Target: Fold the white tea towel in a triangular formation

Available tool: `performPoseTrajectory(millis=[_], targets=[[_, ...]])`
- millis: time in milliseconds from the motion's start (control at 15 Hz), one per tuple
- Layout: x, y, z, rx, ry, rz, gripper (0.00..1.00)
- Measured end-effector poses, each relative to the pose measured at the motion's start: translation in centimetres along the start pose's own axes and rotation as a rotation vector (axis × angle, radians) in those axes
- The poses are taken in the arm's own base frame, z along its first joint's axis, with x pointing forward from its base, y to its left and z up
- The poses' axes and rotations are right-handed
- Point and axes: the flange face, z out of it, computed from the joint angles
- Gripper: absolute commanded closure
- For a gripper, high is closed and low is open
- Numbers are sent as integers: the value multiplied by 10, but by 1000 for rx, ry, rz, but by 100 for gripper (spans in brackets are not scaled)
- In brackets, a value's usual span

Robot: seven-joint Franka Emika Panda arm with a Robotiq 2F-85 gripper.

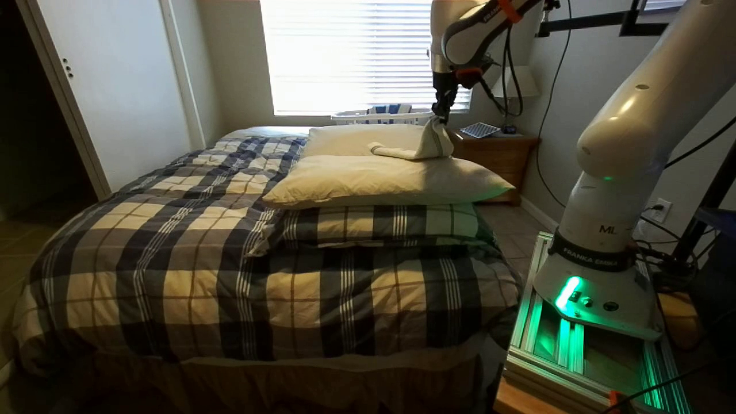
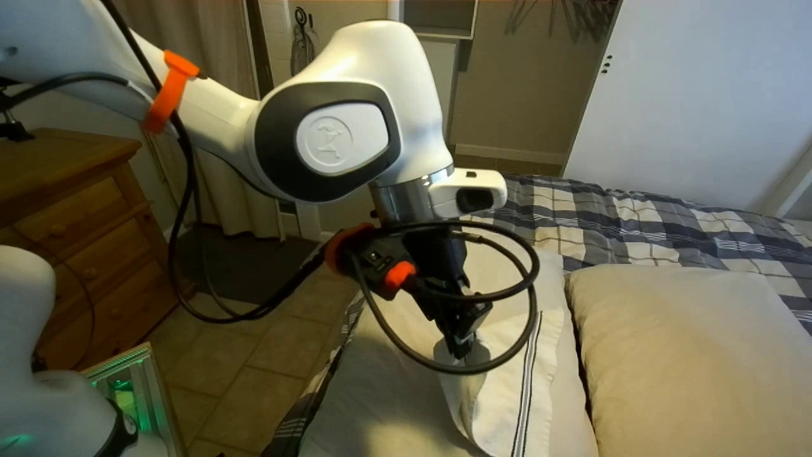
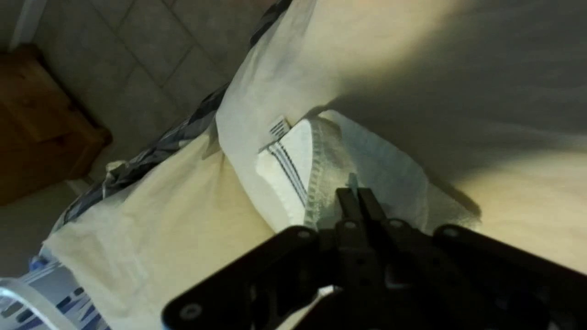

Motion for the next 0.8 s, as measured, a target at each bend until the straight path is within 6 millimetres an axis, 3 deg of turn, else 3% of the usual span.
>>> performPoseTrajectory(millis=[400, 800], targets=[[19, 8, -5, -78, 200, -50, 99], [39, 0, 31, -56, 307, -85, 99]])
